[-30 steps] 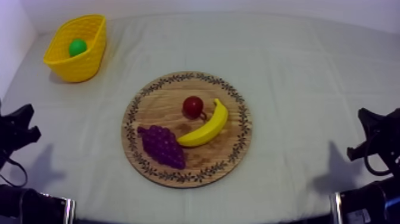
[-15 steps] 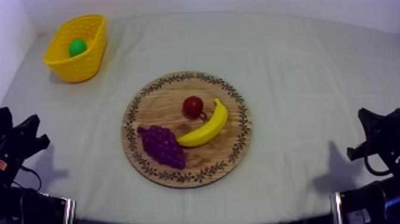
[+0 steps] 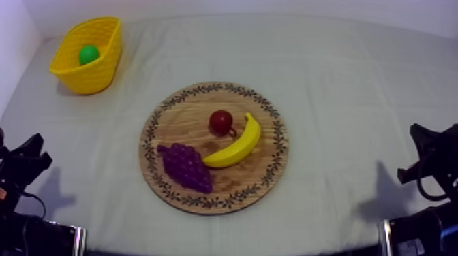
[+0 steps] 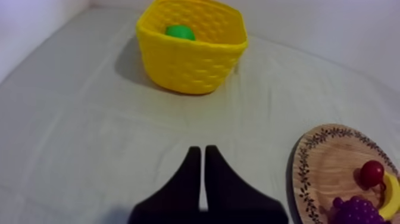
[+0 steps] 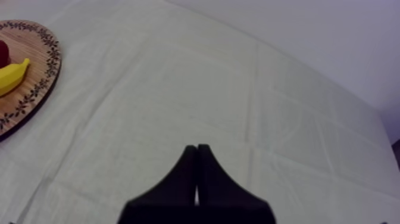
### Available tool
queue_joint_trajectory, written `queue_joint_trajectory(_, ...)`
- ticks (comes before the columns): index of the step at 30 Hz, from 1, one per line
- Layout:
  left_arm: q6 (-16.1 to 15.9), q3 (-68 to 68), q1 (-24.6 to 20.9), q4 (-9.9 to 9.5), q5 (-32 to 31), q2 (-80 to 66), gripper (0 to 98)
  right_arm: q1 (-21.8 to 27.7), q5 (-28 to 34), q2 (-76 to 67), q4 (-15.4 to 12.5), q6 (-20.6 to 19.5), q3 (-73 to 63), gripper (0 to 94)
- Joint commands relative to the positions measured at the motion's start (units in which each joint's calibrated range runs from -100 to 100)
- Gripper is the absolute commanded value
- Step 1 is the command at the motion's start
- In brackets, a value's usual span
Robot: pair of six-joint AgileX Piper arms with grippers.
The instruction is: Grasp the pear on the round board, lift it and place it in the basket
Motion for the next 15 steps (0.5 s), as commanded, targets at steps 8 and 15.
queue_joint_trajectory(8, 3.9, 1.6, 0.1, -0.15, -5.6, 0.0, 0.1, 0.0, 0.0, 0.0, 0.0, 0.0, 0.0, 0.4)
queue_joint_trajectory(15, 3.7, 1.7, 0.1, -0.17, -5.8, -0.1, 0.1, 0.0, 0.0, 0.0, 0.0, 0.0, 0.0, 0.4)
